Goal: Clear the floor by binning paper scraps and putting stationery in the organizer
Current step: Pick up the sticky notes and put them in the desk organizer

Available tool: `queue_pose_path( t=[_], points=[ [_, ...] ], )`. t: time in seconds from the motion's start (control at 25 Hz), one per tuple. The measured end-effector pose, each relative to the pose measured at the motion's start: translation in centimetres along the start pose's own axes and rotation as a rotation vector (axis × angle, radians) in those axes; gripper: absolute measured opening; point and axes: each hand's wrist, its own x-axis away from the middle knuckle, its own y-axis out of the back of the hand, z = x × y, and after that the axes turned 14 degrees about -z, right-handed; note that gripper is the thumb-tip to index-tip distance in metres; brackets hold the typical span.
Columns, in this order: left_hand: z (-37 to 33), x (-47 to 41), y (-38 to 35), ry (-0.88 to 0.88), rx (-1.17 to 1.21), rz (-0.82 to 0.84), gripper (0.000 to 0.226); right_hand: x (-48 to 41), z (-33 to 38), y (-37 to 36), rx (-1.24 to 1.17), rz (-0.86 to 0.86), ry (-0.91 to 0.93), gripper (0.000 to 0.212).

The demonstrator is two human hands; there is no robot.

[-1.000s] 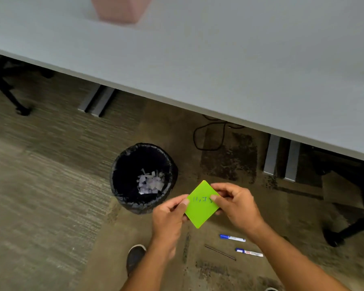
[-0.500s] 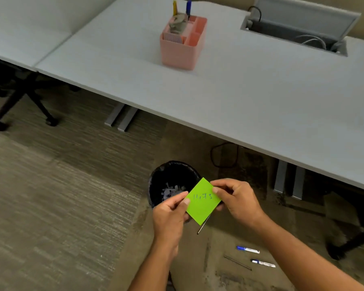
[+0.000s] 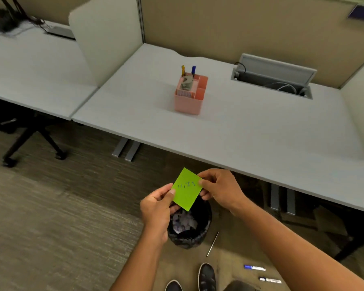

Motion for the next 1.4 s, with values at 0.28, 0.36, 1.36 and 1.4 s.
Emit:
queue_pose_path(
  t=[0.28,0.36,1.36,1.4],
  points=[
    [-5.0,0.2,-2.2,-0.020,-0.177,-0.014,0.013,-1.7,4.0,1.1,0.095,-0.059,0.040,0.017],
    [-6.5,-0.4,-3.5,-0.041,-0.247,-0.004,0.014,-3.1,5.0,1.3,0.113,-0.089,0.046,0.016],
    [-25.0,-10.9,-26.2,-0.698,-0.809,0.073,0.032,-28.6,14.3,4.6,0.330,-0.195,0.334,0.020],
    [-25.8,-12.0,-26.9,-0.748,-0.817,0.085,0.039,-29.7,14.9,4.3,0.341,-0.214,0.334,0.021]
  ],
)
